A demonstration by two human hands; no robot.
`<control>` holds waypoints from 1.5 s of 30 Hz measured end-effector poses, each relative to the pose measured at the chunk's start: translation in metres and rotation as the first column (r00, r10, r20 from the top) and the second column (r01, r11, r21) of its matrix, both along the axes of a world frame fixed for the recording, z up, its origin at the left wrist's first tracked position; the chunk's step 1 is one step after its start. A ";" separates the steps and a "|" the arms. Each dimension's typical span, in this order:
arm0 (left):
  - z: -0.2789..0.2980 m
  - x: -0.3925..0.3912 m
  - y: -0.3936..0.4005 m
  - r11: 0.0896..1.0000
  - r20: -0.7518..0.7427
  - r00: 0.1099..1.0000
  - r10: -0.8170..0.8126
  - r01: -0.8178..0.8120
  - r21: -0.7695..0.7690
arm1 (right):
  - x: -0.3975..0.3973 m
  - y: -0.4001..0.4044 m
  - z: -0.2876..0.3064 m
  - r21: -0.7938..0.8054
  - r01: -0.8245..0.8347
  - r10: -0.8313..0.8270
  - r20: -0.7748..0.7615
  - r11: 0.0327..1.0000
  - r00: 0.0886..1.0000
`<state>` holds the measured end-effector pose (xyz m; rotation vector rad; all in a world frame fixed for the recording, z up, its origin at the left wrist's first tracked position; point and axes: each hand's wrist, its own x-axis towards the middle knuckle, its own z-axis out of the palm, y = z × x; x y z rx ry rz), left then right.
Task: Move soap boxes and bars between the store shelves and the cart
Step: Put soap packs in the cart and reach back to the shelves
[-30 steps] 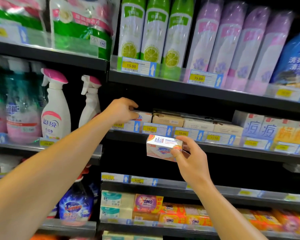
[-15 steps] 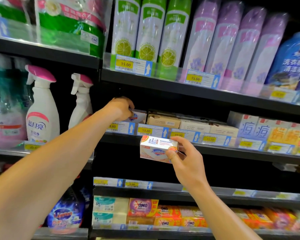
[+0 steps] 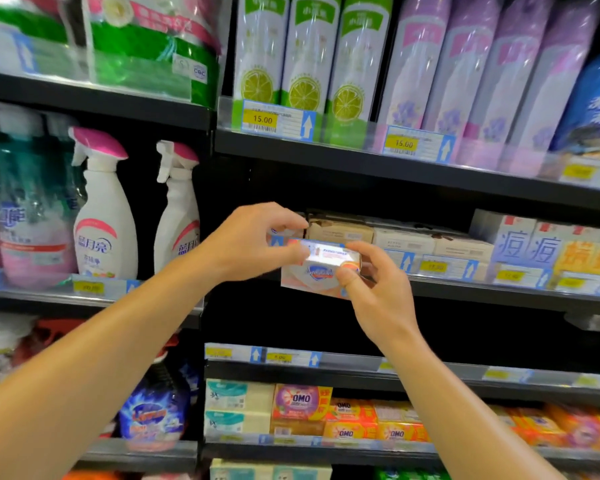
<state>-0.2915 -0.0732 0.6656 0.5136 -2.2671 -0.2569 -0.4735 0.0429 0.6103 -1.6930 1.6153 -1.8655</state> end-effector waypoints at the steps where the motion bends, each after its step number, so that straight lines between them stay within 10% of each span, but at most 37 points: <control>1: -0.003 0.003 0.001 0.999 0.058 0.998 -0.019 0.020 -0.025 | 0.003 -0.002 0.004 -0.011 -0.002 0.002 -0.010 1.000 1.000; 9: 0.005 0.031 -0.011 0.972 -0.260 0.960 0.107 -0.156 -0.174 | 0.023 -0.012 0.010 -0.033 0.063 -0.070 -0.313 0.997 0.947; 16: 0.004 0.024 -0.036 0.927 -0.192 0.927 0.323 -0.350 -0.132 | 0.020 -0.022 -0.027 0.155 0.419 -0.106 -0.837 0.895 0.537; 26: -0.003 0.006 -0.059 0.924 0.006 0.926 0.377 -0.377 0.070 | 0.015 -0.023 -0.033 0.158 0.429 -0.098 -0.851 0.889 0.516; 45: 0.011 -0.019 -0.053 0.927 0.023 0.927 0.374 -0.374 -0.031 | 0.016 -0.025 -0.036 0.143 0.414 -0.121 -0.827 0.899 0.549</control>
